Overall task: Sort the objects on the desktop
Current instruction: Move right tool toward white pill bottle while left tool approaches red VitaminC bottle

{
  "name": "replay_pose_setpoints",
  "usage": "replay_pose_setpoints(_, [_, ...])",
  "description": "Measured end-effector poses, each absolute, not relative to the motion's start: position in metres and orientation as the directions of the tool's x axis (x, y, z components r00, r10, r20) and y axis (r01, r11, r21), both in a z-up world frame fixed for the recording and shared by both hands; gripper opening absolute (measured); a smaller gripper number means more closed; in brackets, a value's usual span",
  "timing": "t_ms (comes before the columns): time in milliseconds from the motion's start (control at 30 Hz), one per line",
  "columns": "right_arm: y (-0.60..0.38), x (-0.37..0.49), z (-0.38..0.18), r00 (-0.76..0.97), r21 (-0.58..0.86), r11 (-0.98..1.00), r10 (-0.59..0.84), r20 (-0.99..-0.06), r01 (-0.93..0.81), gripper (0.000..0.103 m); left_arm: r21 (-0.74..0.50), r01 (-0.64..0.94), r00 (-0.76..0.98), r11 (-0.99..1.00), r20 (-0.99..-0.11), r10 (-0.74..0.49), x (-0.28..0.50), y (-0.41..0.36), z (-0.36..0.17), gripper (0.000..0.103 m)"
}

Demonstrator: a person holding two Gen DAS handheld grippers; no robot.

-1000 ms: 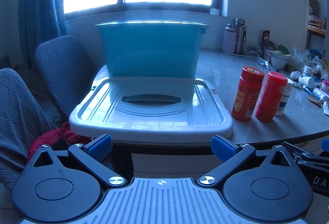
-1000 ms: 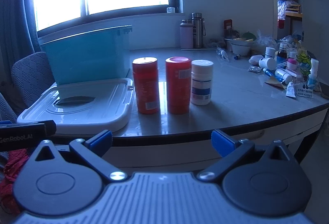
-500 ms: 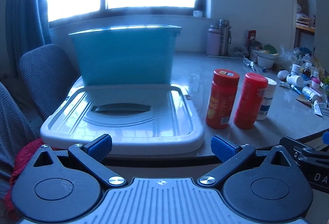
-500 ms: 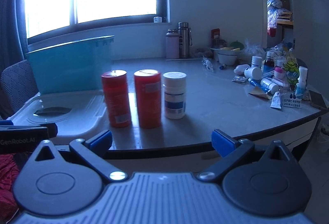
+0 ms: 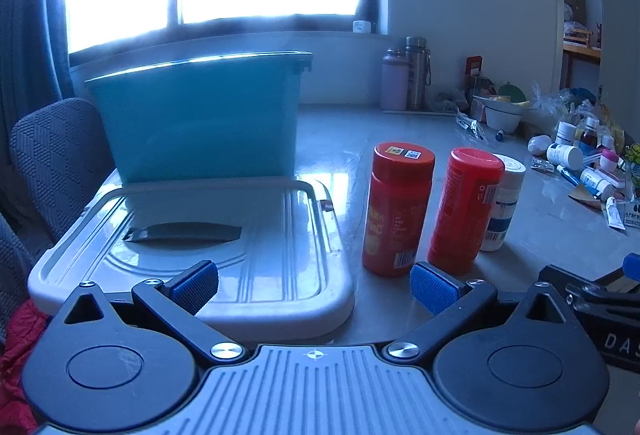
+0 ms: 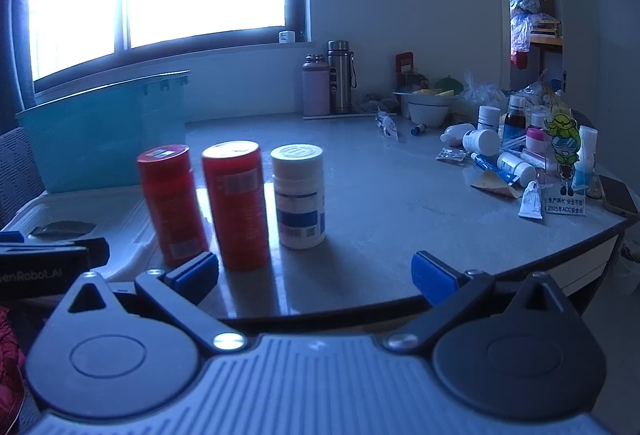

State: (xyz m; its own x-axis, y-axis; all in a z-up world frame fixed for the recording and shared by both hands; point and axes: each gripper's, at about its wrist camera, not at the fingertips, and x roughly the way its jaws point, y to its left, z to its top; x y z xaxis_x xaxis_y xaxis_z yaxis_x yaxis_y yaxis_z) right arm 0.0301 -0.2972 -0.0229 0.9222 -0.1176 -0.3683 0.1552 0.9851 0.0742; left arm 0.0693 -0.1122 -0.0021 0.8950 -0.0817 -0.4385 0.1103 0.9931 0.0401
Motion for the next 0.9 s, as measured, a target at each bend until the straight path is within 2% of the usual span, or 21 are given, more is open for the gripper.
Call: replay_pose_setpoints(900, [-0.318, 0.08, -0.037, 0.925, 0.073, 0.986, -0.116, -0.362, 0.153, 0.103, 0.051, 0.11, 0.899, 0.993, -0.431, -0.077, 0.121, -0.139, -0.014, 0.102])
